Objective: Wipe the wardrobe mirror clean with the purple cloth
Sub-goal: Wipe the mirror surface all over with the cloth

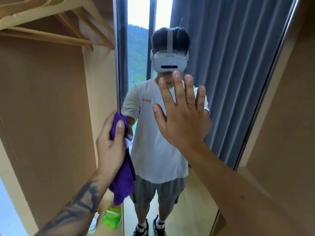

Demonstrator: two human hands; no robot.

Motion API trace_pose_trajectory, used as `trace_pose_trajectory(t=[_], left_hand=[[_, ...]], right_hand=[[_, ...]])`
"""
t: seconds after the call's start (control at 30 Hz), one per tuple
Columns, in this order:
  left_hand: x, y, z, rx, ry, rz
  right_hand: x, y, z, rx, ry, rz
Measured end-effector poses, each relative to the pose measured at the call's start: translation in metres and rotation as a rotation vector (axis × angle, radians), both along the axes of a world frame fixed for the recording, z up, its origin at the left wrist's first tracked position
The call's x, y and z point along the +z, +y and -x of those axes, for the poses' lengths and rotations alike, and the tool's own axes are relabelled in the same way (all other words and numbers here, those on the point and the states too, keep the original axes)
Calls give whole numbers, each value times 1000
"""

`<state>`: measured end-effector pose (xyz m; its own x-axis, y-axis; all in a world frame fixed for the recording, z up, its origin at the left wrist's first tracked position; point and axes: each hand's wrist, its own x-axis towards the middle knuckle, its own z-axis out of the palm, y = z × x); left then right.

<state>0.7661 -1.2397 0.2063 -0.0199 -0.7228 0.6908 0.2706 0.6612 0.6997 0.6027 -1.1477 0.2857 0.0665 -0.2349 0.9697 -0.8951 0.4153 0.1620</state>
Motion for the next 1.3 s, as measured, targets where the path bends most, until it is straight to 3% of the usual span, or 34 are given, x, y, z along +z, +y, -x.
trace_pose_trajectory(t=[0.13, 0.23, 0.53, 0.63, 0.77, 0.9, 1.07, 1.17, 1.3], left_hand=[[-56, 5, -8, -38, -77, -96], [-59, 6, -7, -83, -56, -111], [56, -11, 1, -68, 55, 65], [63, -15, 0, -71, 34, 84], [16, -5, 0, -98, 0, 4], [-43, 6, -5, -101, -42, -113], [-70, 11, -7, -99, -66, -189], [-55, 11, -6, -107, -45, -144], [9, -1, -2, -134, 7, -12]], right_hand=[[0, 1, 0, 1, -3, -10], [0, 0, -2, -4, -16, -7], [0, 4, -10, -7, -60, -23], [-1, 4, -11, -20, -81, -44], [-12, 1, -13, 1, -123, -30], [-60, 3, -15, 6, -127, -48], [-110, 3, -15, 12, -169, -82], [-128, 4, -17, 8, -171, -109], [-135, 0, -16, 2, -183, -92]])
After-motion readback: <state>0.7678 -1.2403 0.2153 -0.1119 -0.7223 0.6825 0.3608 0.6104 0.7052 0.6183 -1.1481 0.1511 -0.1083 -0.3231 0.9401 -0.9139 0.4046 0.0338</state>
